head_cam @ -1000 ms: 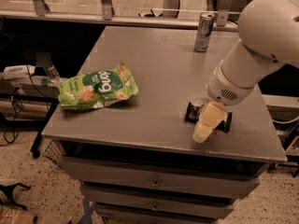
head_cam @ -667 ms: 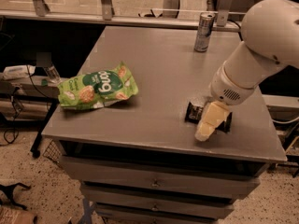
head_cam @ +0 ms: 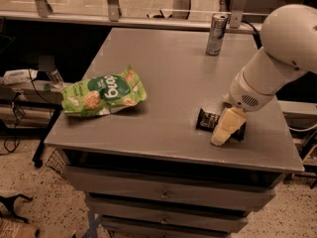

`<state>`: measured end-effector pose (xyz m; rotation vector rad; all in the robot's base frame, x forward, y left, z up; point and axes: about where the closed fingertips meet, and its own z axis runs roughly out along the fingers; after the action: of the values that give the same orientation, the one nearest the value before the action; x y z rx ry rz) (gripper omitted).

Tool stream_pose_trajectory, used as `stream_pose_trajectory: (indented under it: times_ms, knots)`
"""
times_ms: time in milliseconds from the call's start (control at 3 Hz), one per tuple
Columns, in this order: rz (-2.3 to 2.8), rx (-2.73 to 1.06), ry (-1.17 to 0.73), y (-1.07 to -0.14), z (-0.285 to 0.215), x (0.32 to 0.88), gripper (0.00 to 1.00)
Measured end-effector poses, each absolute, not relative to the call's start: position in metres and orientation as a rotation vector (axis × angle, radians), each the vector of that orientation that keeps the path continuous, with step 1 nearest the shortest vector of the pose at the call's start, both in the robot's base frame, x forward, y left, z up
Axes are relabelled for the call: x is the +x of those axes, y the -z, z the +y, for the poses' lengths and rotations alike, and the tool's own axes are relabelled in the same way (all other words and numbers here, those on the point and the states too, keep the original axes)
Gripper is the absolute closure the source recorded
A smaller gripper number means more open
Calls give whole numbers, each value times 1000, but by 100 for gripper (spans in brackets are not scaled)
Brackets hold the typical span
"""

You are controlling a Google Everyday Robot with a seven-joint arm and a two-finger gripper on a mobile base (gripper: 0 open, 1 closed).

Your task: Pick rxbar chocolate

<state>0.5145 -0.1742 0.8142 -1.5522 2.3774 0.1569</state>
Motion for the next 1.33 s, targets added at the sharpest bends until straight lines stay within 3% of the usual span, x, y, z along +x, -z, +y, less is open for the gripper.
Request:
stream_pose_trajectory:
  times_ms: [333, 1000, 1333]
  knots:
    - [2370, -1550, -160, -814, -176, 518, 48]
    - [2370, -1550, -160, -828, -176, 518, 95]
    - [2286, -1522, -107, -863, -182, 523, 100]
